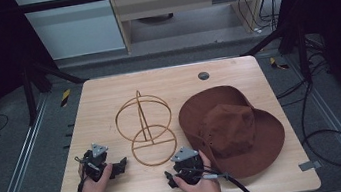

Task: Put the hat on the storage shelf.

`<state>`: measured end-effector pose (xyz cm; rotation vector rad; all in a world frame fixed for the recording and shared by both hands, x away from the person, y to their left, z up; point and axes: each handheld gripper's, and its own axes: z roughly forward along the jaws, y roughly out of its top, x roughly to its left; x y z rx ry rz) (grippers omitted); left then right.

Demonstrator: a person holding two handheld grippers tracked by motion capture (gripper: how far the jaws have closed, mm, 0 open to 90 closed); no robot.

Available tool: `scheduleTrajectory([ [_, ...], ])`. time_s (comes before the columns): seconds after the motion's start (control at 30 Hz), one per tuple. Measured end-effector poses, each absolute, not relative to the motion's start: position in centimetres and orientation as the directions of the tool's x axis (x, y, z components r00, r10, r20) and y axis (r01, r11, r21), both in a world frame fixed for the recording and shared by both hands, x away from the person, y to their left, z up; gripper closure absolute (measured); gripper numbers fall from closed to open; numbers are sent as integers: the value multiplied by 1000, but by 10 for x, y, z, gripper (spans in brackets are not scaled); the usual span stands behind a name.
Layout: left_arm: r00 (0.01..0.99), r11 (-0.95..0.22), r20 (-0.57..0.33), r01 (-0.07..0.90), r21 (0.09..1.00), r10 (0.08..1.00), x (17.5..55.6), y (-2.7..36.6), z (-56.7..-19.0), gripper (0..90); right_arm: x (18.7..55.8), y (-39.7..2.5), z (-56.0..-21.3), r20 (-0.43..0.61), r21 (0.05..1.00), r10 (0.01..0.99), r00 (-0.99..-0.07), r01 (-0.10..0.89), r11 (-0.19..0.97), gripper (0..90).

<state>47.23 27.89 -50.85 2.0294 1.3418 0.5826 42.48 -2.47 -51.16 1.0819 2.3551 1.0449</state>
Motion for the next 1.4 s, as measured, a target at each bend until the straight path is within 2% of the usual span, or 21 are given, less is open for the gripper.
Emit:
scheduleTrajectory([
  [0.63, 388, -288, 21, 646, 707, 921, 469, 278, -508, 0, 425, -24, -512, -6, 744, 768, -640, 510, 431, 130],
  [0.7, 389, -289, 21, 646, 707, 921, 469, 278, -508, 0, 424, -23, -510, -16, 736, 767, -642, 511, 444, 154],
  [0.77, 389, -289, 21, 646, 707, 921, 469, 278, -508, 0, 417, -23, -502, -62, 727, 767, -639, 498, 473, 192],
  [1.03, 390, -288, 20, 644, 708, 921, 469, 278, -509, 0, 391, -42, -449, -79, 747, 749, -658, 459, 481, 142],
  [1.2, 389, -285, 18, 644, 710, 921, 470, 278, -509, 0, 395, -61, -420, -68, 760, 744, -665, 448, 471, 135],
  [1.23, 389, -285, 18, 643, 711, 921, 470, 278, -509, 0, 398, -72, -405, -70, 764, 739, -670, 441, 472, 128],
  [1.4, 382, -280, 17, 646, 710, 924, 470, 277, -509, 0, 409, -103, -376, -112, 752, 731, -673, 424, 505, 104],
])
